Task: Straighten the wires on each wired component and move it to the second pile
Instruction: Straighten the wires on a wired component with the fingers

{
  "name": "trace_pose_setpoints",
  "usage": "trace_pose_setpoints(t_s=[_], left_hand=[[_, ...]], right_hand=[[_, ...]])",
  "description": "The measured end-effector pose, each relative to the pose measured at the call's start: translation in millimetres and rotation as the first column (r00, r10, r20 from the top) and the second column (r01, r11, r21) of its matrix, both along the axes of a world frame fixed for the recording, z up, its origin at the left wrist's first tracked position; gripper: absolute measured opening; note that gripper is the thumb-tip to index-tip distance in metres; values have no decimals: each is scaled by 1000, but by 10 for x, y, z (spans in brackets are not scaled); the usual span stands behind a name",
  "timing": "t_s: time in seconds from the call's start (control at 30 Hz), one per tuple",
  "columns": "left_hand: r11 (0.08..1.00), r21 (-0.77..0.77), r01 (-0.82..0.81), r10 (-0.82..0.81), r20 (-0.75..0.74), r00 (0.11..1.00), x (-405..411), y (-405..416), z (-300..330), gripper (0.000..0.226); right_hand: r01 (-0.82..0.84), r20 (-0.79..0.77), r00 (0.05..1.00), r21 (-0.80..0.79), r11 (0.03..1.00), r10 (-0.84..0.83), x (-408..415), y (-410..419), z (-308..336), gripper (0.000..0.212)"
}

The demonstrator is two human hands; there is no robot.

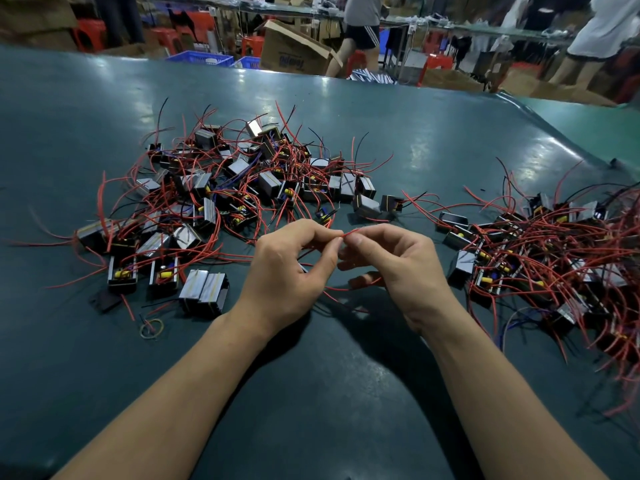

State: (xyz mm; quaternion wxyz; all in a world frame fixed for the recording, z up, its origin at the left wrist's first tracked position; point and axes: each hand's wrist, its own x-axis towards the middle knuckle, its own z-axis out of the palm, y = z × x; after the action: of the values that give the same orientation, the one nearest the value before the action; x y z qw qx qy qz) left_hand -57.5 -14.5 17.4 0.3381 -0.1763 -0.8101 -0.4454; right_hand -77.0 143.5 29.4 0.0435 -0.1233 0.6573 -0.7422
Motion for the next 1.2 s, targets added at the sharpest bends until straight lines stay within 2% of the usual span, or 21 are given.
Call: trace_pose_setpoints(t_s=[0.1,0.2,0.4,0.53,0.87,1.0,1.2], left_hand=[[1000,-10,6,-6,4,1000,1,-10,4,6],[1000,-14,13,-13,5,1000,14,-8,3,6],[1000,9,8,-8,-2,1000,21,6,11,8],[1000,23,-17,17,14,1000,8,-10,1,5],[999,-10,46,-46,35,998,-11,-13,-22,8],[998,-11,59,-58,59,997,-5,-5,-17,9],[1000,-9,27,-27,31,999,-19,-11,-6,6]], right_hand=[[-21,-5,1000,-50,999,21,1,10,13,5],[-50,4,999,-56,997,51,8,12,27,15],[26,-40,999,-20,999,-27,17,-4,14,6],[62,-38,997,-53,997,-64,35,5,39,1],[103,64,993,-114,988,-96,8,18,42,3],[94,22,996,-150,984,-92,1,-14,14,5],[84,-41,995,-121,989,-89,-12,-25,-19,3]])
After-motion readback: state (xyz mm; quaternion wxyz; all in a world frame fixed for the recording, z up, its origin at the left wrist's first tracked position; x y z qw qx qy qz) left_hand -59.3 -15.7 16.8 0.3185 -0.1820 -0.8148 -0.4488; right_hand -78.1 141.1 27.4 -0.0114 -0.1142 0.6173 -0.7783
